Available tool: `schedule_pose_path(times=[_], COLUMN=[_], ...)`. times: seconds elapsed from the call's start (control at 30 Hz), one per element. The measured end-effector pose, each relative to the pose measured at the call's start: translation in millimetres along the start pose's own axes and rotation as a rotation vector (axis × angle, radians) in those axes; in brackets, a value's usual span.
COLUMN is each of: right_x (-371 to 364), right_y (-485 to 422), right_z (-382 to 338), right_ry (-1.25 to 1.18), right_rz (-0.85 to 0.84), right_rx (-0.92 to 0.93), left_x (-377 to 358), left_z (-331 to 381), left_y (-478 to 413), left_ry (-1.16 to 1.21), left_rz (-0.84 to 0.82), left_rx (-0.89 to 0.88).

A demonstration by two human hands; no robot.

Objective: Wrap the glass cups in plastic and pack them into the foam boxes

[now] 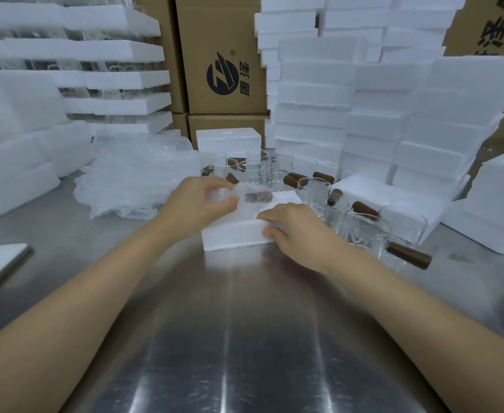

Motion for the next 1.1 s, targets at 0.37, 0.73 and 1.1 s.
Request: schedule_pose_path(times=[0.37,0.73,1.1], right_x=[0.7,-0.4,0.1], right_y=[-0.2,0.3,-0.1], right_z=[-2.9,-0.3,-0.7], right_ry=[0.035,0.021,0.029], right_rz=[0.042,0.014,0.046], right_rx=[-0.033,-0.053,-0.066], left_x=[-12.8,-24.2,-26.0], left_z=[-0.6,13.0,22.9], left_y=[-1.1,4.4,2.2], left_ry=[-0.208,-0.199,-0.306], left_rz=[-0.035,-0.025,0.034], left_rx=[0.051,-0.084,-0.072])
Point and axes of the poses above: each hand's wrist, its own y-axis away from the middle knuckle, its own x-axis out of the back of the hand, z = x × y, the point moved 10 cm from there along -y, towards the middle knuckle, and after that the axes turned 4 degrees about -z, right-handed, at the moved point
